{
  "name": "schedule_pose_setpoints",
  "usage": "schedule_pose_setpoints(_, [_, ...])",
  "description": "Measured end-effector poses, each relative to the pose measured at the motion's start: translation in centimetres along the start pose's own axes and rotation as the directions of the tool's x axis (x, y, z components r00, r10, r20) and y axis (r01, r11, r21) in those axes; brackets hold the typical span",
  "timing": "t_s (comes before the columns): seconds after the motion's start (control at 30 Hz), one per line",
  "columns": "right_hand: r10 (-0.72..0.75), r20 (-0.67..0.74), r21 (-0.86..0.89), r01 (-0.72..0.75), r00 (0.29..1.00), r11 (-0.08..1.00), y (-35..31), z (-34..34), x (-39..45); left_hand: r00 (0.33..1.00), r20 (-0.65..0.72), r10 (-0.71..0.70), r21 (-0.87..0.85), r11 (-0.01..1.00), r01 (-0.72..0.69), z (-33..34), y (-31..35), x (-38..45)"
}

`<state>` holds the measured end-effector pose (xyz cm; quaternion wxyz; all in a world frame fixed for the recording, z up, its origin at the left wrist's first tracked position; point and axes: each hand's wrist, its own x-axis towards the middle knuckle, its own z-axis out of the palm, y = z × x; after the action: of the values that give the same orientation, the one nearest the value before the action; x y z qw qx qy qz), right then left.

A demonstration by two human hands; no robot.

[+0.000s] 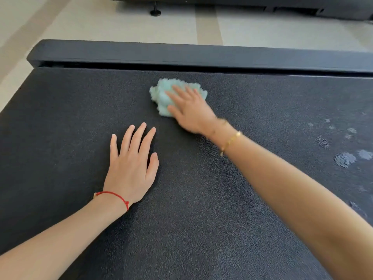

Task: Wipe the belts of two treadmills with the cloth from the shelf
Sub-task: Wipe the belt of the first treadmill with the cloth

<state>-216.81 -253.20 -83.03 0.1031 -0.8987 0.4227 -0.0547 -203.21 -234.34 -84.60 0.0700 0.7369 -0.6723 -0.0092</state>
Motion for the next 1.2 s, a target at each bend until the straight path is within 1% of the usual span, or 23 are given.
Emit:
schedule_pose_setpoints(0.07, [-0.104,-0.016,0.029,0.105,0.994,0.994,-0.8,0.4,-3.4,1.000,0.001,0.001,0.012,1.000,-0.001,0.1,-0.1,0.0])
schedule_pose_setpoints(0.1, [-0.120,-0.027,0.053,0.122,0.992,0.991,-0.2,0.3,-4.8,1.000,-0.002,0.000,0.011,1.000,0.000,0.2,-0.1,0.0])
schedule_pose_setpoints(0.13, [-0.104,-0.039,0.064,0.106,0.994,0.992,1.0,0.0,-5.7,1.000,-0.005,-0.001,0.006,1.000,0.001,0.2,-0.1,0.0])
schedule_pose_setpoints(0.17, [-0.052,-0.058,0.054,0.055,0.997,0.997,2.9,-0.4,-6.0,1.000,-0.008,-0.002,-0.001,1.000,0.002,0.2,-0.1,0.0])
schedule_pose_setpoints(0.23, [0.121,-0.104,0.035,-0.117,0.987,0.992,7.2,-1.5,-5.2,1.000,-0.006,-0.003,-0.008,1.000,0.003,0.2,-0.1,0.1])
schedule_pose_setpoints(0.3, [0.310,-0.101,0.040,-0.307,0.945,0.951,10.4,-2.5,-2.7,1.000,-0.006,-0.006,-0.015,1.000,0.006,0.2,0.0,0.2])
schedule_pose_setpoints(0.33, [0.374,-0.089,0.040,-0.372,0.923,0.927,11.0,-2.7,-1.2,1.000,-0.008,-0.007,-0.021,1.000,0.007,0.2,0.0,0.2])
schedule_pose_setpoints(0.4, [0.414,-0.083,0.027,-0.413,0.907,0.910,10.2,-2.4,1.3,1.000,-0.012,-0.002,-0.031,1.000,0.001,0.1,0.0,0.2])
schedule_pose_setpoints(0.47, [0.350,-0.078,0.023,-0.349,0.934,0.937,7.6,-1.8,1.8,1.000,-0.016,0.002,-0.042,0.999,-0.002,0.1,-0.1,0.2])
schedule_pose_setpoints(0.57, [0.119,-0.070,0.024,-0.118,0.990,0.993,3.4,-0.6,-1.3,1.000,-0.026,0.003,-0.054,0.999,-0.004,0.1,-0.3,0.2])
schedule_pose_setpoints(0.63, [-0.044,-0.068,0.027,0.046,0.997,0.999,1.7,0.0,-4.8,1.000,-0.029,0.004,-0.058,0.998,-0.006,0.2,-0.3,0.1])
schedule_pose_setpoints(0.67, [-0.098,-0.051,0.028,0.100,0.994,0.995,1.8,0.1,-6.2,0.999,-0.032,0.003,-0.060,0.998,-0.005,0.2,-0.3,0.1])
schedule_pose_setpoints(0.7, [-0.116,-0.035,0.023,0.116,0.993,0.993,2.6,-0.1,-6.8,0.999,-0.037,0.001,-0.061,0.998,-0.003,0.2,-0.3,0.1])
schedule_pose_setpoints(0.73, [-0.082,-0.044,0.010,0.082,0.996,0.997,4.0,-0.4,-6.9,0.999,-0.040,-0.001,-0.063,0.998,-0.002,0.2,-0.3,0.1])
schedule_pose_setpoints(0.8, [0.117,-0.078,0.010,-0.116,0.990,0.993,7.4,-1.3,-6.3,0.999,-0.038,0.001,-0.065,0.998,-0.003,0.2,-0.2,0.1])
schedule_pose_setpoints(0.83, [0.229,-0.076,0.029,-0.228,0.970,0.973,8.6,-1.8,-5.9,0.999,-0.038,0.002,-0.068,0.998,-0.004,0.1,-0.2,0.1])
schedule_pose_setpoints(0.87, [0.312,-0.068,0.045,-0.309,0.948,0.950,9.2,-2.2,-5.8,0.999,-0.039,0.003,-0.073,0.997,-0.006,0.1,-0.2,0.1])
schedule_pose_setpoints(0.9, [0.345,-0.069,0.046,-0.343,0.936,0.938,8.9,-2.1,-5.9,0.999,-0.040,0.004,-0.077,0.997,-0.007,0.1,-0.2,0.1])
schedule_pose_setpoints(0.93, [0.333,-0.082,0.037,-0.331,0.939,0.943,8.0,-1.8,-6.4,0.999,-0.042,0.002,-0.080,0.997,-0.005,0.2,-0.2,0.1])
schedule_pose_setpoints(0.97, [0.285,-0.094,0.028,-0.284,0.954,0.958,6.8,-1.3,-7.4,0.999,-0.046,-0.002,-0.080,0.997,-0.002,0.2,-0.2,0.2])
schedule_pose_setpoints(1.07, [0.041,-0.075,0.053,-0.037,0.996,0.998,2.0,-0.3,-13.6,0.998,-0.068,-0.012,-0.088,0.996,0.006,0.4,-0.2,0.1])
schedule_pose_setpoints(1.13, [-0.087,-0.040,0.071,0.090,0.995,0.993,-0.7,0.0,-18.7,0.997,-0.079,-0.009,-0.094,0.996,0.002,0.4,-0.1,0.1])
schedule_pose_setpoints(1.2, [-0.148,-0.007,0.068,0.149,0.989,0.987,-1.0,-0.3,-21.5,0.997,-0.075,-0.005,-0.103,0.995,-0.003,0.3,0.0,0.0])
